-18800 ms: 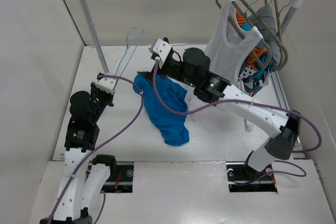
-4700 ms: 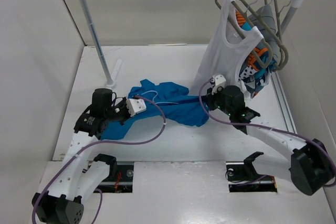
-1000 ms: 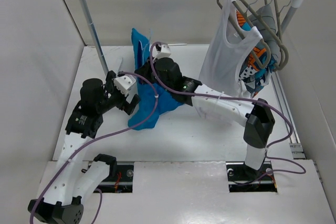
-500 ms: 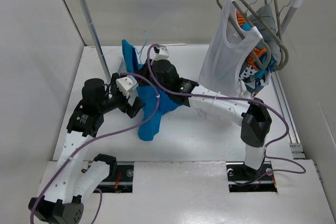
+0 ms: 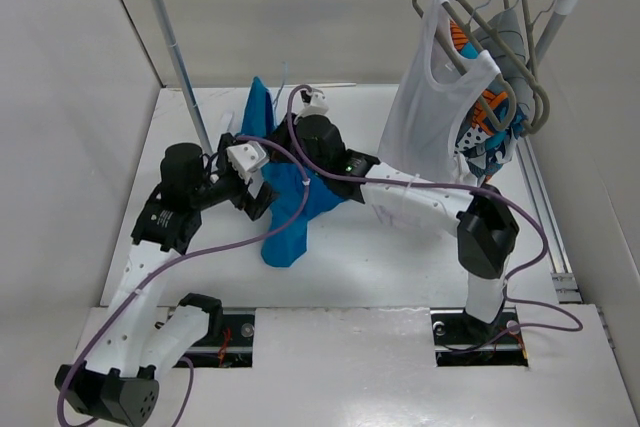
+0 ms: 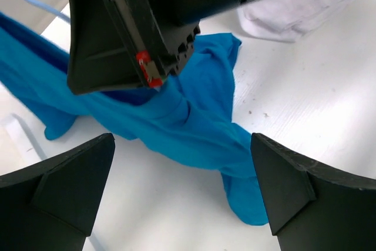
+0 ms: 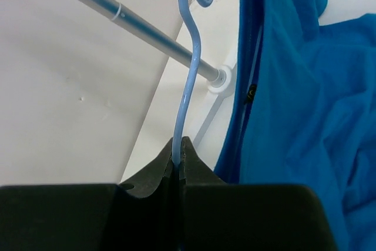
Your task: Place the t-shirt on the hanger
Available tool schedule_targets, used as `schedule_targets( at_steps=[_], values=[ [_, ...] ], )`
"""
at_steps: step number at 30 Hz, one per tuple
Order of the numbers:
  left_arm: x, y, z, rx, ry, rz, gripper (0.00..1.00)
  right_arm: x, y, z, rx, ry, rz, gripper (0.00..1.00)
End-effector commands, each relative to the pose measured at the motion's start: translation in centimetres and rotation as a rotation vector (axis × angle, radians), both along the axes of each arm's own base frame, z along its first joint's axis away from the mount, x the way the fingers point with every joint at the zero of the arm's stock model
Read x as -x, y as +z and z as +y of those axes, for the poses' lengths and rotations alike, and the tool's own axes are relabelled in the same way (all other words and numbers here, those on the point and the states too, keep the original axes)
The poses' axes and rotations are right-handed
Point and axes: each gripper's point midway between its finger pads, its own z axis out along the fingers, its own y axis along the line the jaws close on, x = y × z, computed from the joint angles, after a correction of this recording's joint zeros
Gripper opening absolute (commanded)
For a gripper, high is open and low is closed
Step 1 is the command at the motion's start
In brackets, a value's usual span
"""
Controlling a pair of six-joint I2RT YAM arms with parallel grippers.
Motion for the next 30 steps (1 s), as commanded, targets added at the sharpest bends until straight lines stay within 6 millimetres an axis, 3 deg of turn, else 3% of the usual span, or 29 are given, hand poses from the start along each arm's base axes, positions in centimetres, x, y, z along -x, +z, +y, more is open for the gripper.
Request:
schedule_targets(
  at_steps=[1, 3, 5, 12, 18, 22, 23, 24, 27, 28, 30],
  values=[
    [-0.9, 0.0, 0.4, -0.038, 0.023, -0.041, 1.00, 0.4, 8.0, 0.0, -0.197, 0.029, -0.115, 0.00],
    [-0.9, -0.4, 0.2, -0.058, 0.003, -0.041, 1.00, 1.2, 8.7, 1.0, -0.216, 0.049, -0.115, 0.00],
    [-1.4, -1.4, 0.9, -0.103, 0.046, -0.039, 1.00, 1.0, 8.0, 1.2, -0.206, 0.049, -0.107, 0.00],
    [-3.7, -2.2, 3.0, -0.148, 0.201, -0.061, 1.00, 1.9, 7.2, 3.1, -0.213, 0.096, -0.084, 0.00],
    [-3.8, -5.7, 5.0, -0.274, 0.252, -0.024, 1.00, 1.6, 6.1, 3.5, -0.205, 0.095, -0.067, 0.00],
    [-3.0, -8.2, 4.9, -0.303, 0.228, 0.020, 0.96, 1.7, 6.2, 4.2, -0.210, 0.119, -0.069, 0.00],
    [-3.0, -7.9, 4.9, -0.299, 0.229, 0.012, 0.89, 1.8, 6.2, 4.3, -0.211, 0.130, -0.068, 0.00],
    [-2.8, -8.3, 4.7, -0.290, 0.226, 0.028, 0.69, 1.7, 5.7, 4.5, -0.210, 0.129, -0.056, 0.00],
    [-2.6, -8.3, 4.2, -0.268, 0.205, 0.037, 0.46, 1.9, 5.7, 4.6, -0.210, 0.138, -0.055, 0.00],
    [-2.4, -8.5, 4.2, -0.264, 0.209, 0.052, 0.26, 1.9, 5.7, 4.6, -0.210, 0.138, -0.055, 0.00],
    [-2.0, -8.7, 4.0, -0.237, 0.211, 0.074, 0.05, 2.0, 5.3, 4.7, -0.211, 0.146, -0.041, 0.00]
  ],
)
